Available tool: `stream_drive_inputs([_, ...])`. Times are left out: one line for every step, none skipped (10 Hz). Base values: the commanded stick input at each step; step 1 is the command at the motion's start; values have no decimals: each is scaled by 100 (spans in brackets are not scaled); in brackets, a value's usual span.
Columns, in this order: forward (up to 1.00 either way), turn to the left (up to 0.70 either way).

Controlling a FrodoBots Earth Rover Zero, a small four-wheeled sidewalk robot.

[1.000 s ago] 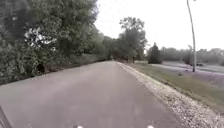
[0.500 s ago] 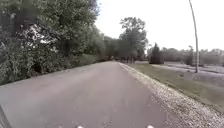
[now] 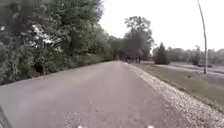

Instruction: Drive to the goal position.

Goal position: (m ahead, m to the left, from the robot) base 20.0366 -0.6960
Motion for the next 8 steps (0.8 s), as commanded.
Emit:
stream_drive_inputs([70,0])
stream_drive_inputs([70,0])
stream_drive_inputs([70,0])
stream_drive_inputs([70,0])
stream_drive_inputs([70,0])
stream_drive_inputs([70,0])
stream_drive_inputs([70,0])
stream_drive_inputs([70,0])
